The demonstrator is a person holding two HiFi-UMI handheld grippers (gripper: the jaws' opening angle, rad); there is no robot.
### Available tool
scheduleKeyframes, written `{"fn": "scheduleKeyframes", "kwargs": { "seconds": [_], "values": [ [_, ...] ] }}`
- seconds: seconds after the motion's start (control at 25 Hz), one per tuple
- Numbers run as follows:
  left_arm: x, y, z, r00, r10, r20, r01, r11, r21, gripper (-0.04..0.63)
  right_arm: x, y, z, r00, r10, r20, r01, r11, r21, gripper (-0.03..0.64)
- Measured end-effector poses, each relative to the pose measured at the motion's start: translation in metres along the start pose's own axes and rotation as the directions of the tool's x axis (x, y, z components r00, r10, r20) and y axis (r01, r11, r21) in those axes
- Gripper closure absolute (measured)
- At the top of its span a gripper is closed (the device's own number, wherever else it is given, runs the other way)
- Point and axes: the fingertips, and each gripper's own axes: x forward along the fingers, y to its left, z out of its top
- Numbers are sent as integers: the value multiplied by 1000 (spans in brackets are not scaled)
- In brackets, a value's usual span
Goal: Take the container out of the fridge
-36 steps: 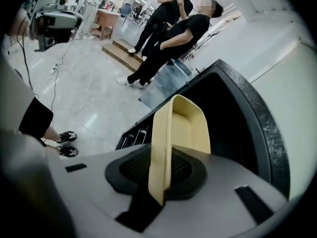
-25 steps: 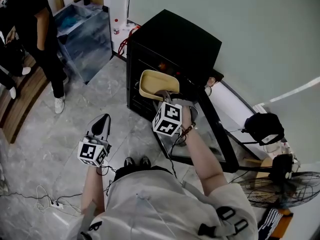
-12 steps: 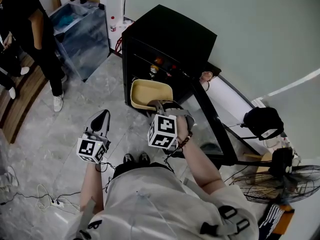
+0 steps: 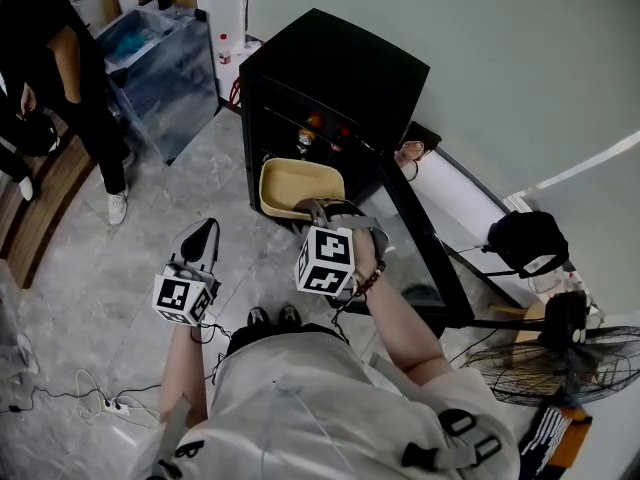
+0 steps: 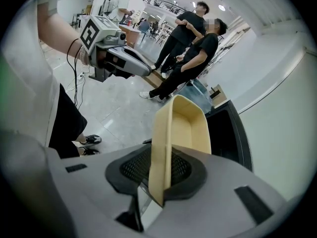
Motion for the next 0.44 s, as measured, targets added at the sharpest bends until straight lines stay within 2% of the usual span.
{"fn": "scheduleKeyframes", "kwargs": {
  "seconds": [0.44],
  "values": [
    [-1,-1,-2,1000,6,2,-6,1000,-1,589,-2,1,-3,1000,7,2,-7,1000,5,534]
  ]
}}
